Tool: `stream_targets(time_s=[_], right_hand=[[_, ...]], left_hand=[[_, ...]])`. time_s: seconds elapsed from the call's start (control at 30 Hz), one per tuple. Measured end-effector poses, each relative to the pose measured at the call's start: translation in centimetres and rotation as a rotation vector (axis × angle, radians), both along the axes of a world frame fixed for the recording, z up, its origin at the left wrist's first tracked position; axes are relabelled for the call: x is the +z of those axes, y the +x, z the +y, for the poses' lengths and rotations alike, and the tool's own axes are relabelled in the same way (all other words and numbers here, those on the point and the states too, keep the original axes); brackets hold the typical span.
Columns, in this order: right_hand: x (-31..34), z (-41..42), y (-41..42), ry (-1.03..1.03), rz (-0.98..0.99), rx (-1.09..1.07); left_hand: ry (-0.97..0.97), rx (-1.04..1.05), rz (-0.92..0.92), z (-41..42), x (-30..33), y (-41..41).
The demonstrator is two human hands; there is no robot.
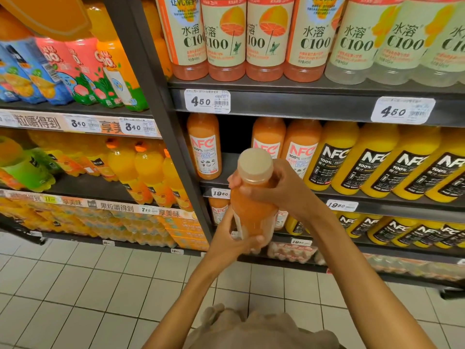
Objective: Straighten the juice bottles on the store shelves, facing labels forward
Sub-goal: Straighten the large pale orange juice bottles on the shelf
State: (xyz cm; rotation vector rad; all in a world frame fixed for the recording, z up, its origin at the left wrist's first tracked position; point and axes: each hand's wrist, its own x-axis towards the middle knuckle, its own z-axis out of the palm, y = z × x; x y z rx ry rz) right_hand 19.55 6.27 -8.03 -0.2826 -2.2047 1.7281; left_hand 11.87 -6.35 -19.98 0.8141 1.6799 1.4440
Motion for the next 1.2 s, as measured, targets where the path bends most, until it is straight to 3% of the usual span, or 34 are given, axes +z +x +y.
stream_targets(time_s=[0.2,0.33,0.57,0.73,0.97,1.07,1.2], right_hand=[[0.7,-1.0,1.0,-0.037,0.197,-0.178],[0.7,0.4,1.8,-0.033,0.149,-0.121],[1.4,3.2,2.5,-0.35,0.072,0.118],[0.7,3.0,2.6,-0.371,0.13,0.014],[0.4,1.7,2.6,-0.27,0.156,-0.395],[0.5,1.8,2.3,-0.266,0.115,-0.393],[0.3,2.2,1.7,-0.135,0.056,-0.268]], left_hand=[[0.13,0.187,0.141,1.6,1.0,2.1],[0.069,0.079,0.169,1.5,1.8,1.4],[0.026,-0.221,-0.094,1.1,2.7,2.9],[0.09,-0.106,-0.407,1.0,1.4,4.5],[0.044,0.099,-0.026,1.5,2.0,5.2],[0.054,0.147,0.077,1.7,1.7,4.8],[0.055,0.187,0.047,1.4,0.8,4.2]])
